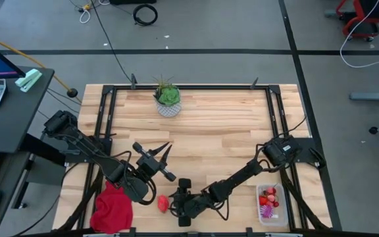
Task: Pick and placing Produce into tupperware
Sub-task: Put the pink dragon fruit into the transparent container
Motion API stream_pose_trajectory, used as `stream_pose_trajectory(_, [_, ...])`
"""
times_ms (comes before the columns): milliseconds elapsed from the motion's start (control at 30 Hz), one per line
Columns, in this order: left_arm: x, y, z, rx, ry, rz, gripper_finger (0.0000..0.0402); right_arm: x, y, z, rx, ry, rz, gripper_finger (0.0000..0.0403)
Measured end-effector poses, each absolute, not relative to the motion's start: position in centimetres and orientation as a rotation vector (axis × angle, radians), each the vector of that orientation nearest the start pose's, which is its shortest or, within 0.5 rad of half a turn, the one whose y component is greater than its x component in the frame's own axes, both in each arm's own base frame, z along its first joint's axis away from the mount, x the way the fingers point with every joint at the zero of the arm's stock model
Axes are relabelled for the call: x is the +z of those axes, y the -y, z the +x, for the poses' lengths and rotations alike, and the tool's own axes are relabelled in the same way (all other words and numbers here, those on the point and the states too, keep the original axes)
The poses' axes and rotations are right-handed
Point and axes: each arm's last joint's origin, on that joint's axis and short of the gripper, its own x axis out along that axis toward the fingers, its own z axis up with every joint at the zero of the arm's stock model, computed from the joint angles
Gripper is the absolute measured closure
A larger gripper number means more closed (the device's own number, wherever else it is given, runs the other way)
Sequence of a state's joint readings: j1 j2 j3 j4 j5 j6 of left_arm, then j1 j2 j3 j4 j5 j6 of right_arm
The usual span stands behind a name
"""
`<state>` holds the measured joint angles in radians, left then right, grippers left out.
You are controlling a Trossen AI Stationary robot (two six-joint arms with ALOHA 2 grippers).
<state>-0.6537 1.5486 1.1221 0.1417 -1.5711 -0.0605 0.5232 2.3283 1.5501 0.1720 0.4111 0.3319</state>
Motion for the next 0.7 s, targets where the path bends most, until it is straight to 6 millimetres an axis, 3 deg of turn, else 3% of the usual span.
stream_pose_trajectory(467, [30.1,17.6,27.7,0.913,-0.106,0.215,0.0348,12.6,-23.6,43.5,0.096,-0.529,-0.171,0.0171])
stream_pose_trajectory(700, [30.1,17.6,27.7,0.913,-0.109,0.221,0.0345,12.7,-24.4,43.2,0.389,-0.569,-0.126,0.0163])
